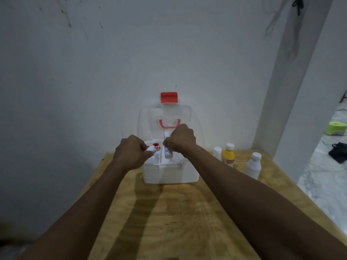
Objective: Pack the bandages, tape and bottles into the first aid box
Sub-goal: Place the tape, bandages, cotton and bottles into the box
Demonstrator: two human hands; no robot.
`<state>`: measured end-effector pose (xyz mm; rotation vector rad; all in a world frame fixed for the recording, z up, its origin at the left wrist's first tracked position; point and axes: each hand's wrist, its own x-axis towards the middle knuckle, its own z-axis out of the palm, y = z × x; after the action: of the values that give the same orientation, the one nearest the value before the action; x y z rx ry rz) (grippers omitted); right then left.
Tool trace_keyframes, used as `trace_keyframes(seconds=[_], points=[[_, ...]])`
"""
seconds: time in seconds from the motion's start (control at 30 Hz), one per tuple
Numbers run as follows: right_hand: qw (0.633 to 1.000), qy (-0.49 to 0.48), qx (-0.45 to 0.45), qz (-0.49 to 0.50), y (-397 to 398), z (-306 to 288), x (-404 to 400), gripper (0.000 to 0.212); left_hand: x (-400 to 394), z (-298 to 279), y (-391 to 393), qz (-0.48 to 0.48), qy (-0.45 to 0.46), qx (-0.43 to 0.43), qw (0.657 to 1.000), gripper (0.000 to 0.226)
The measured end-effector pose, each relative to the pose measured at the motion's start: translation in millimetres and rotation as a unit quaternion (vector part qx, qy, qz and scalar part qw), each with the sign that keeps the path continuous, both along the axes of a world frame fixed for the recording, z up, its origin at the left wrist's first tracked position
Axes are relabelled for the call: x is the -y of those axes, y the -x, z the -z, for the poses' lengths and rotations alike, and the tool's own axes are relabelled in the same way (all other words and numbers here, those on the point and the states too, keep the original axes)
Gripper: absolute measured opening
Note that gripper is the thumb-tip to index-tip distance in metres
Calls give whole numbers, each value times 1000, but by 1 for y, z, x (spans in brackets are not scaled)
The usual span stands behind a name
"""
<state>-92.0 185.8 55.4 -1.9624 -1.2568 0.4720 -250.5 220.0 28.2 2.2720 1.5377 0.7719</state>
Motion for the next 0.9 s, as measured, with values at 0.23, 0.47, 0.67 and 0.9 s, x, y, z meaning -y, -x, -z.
trace_keyframes(seconds=[0.23, 0.47, 0.67, 0.9], points=[[998, 19, 51, -21, 3, 15, -18, 30, -9, 4, -6, 32, 12, -99, 995, 25], [995, 14, 87, -41, 3, 29, -28, 32, -11, 5, -6, 38, 10, -135, 990, 25], [996, 21, 83, -24, 0, 33, -32, 29, -13, 7, -4, 42, 15, -127, 991, 25], [997, 15, 73, -28, -4, 34, -33, 27, -8, 8, -4, 38, 4, -114, 993, 42]])
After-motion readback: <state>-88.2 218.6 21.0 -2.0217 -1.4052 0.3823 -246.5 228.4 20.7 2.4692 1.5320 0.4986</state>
